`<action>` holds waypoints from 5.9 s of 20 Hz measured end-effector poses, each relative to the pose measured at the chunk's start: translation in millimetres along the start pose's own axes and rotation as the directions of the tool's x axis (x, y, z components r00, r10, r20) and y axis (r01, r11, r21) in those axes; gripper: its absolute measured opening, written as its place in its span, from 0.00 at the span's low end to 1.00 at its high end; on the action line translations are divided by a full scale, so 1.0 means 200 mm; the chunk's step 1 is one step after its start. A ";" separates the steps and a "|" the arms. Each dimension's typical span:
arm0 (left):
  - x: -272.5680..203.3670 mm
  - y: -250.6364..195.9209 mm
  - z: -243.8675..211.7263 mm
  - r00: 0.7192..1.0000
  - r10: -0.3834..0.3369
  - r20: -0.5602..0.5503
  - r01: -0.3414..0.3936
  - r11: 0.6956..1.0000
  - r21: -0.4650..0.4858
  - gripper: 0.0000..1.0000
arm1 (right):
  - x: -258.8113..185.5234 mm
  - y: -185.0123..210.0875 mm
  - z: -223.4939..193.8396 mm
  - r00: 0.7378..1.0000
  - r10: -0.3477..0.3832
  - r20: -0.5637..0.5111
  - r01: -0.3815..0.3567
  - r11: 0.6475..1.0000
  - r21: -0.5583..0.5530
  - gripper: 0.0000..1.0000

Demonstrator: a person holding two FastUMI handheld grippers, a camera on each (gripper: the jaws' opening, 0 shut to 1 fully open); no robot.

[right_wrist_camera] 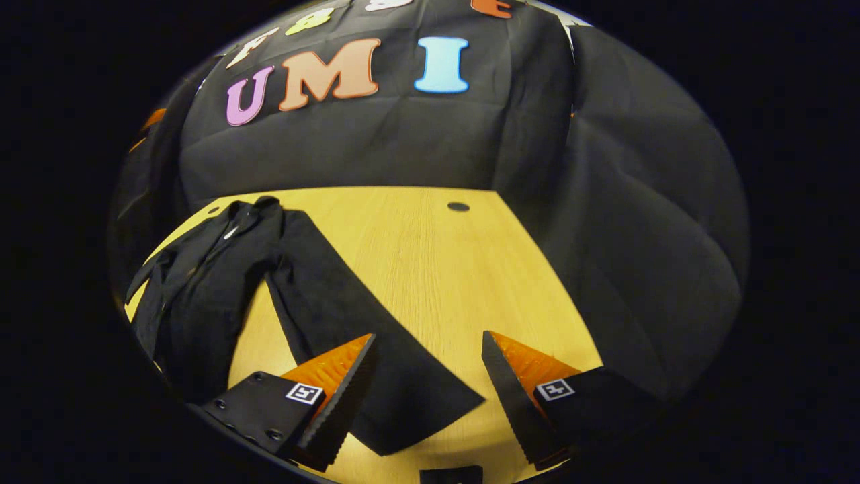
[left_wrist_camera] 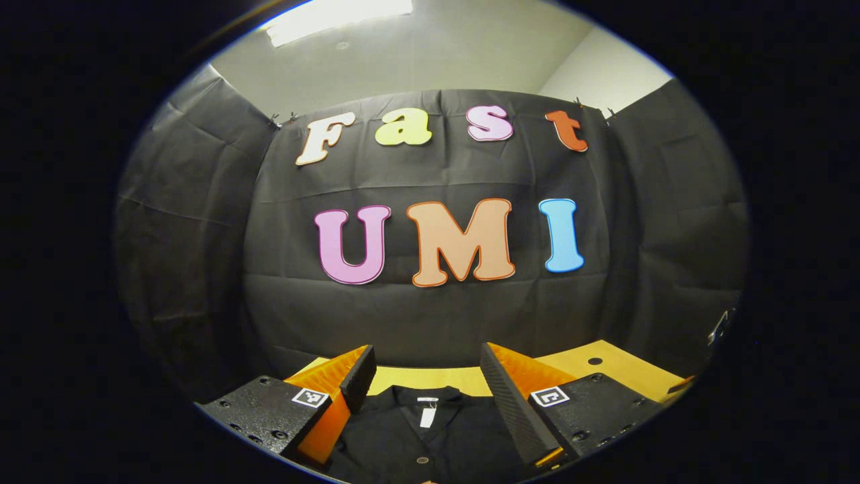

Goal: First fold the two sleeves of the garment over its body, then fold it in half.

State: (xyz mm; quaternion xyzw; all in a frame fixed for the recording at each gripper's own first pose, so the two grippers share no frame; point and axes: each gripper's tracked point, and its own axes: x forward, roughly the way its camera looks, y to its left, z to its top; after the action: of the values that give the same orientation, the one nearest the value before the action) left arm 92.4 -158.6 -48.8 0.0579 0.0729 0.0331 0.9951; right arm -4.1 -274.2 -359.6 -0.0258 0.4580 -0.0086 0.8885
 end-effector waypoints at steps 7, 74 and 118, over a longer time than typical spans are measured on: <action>0.03 -0.14 -0.01 1.000 0.007 -0.013 -0.006 0.999 0.036 0.93 | 0.17 0.02 -0.13 0.990 0.071 -0.124 -0.066 0.997 0.039 1.00; -0.57 2.29 -1.47 0.819 0.258 -0.512 -0.308 0.951 -0.014 0.94 | -0.22 2.57 1.24 0.880 0.372 0.296 -0.320 0.924 -0.211 0.99; 0.00 1.17 -0.94 0.925 -0.027 -0.379 -0.013 0.995 -0.104 0.00 | -0.41 1.87 1.11 0.893 0.300 0.337 -0.253 0.951 -0.176 0.96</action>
State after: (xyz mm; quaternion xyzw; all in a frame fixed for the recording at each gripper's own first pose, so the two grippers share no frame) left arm 51.5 93.3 -204.9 -0.0020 0.2625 0.0440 0.9639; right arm 126.1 111.8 -183.5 -0.0180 0.2863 0.1521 0.9458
